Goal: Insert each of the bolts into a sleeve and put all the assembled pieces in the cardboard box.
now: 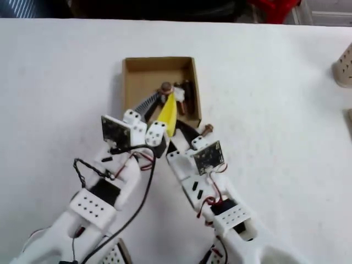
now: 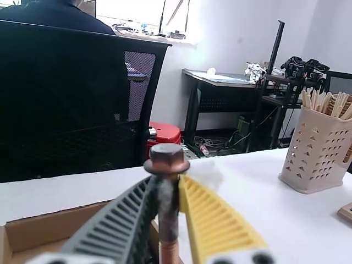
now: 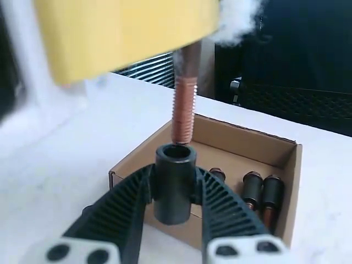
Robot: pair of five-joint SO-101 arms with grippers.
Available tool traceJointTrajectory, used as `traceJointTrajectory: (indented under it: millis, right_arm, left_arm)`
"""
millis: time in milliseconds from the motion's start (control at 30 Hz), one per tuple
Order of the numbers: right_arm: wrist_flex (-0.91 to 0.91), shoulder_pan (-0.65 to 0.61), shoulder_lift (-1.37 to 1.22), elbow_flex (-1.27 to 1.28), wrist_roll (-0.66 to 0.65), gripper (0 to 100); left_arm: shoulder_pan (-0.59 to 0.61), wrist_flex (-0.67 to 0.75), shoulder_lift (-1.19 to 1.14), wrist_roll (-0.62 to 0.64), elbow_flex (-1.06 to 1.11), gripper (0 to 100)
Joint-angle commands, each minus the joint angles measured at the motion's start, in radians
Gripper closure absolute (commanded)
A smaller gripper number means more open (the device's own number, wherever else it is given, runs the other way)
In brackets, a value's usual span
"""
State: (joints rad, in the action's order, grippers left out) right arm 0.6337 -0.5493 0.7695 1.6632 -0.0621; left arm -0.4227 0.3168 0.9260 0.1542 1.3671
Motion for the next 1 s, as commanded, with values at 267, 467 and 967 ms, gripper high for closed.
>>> traceJointTrajectory:
  millis: [267, 467, 967]
  right_arm:
    - [0.024, -0.002, 0.018, 0.011, 0.008, 98.2]
    - [0.024, -0.002, 0.018, 0.011, 0.008, 98.2]
    - [0.022, -0.001, 0.018, 0.011, 0.008, 98.2]
  left_arm:
    - [-0.059, -0.103, 0.197, -0.012, 0.018, 98]
    - [-0.031, -0.097, 0.139, -0.014, 0.012, 98]
    - [-0.008, -0.018, 0.051, -0.043, 0.018, 98]
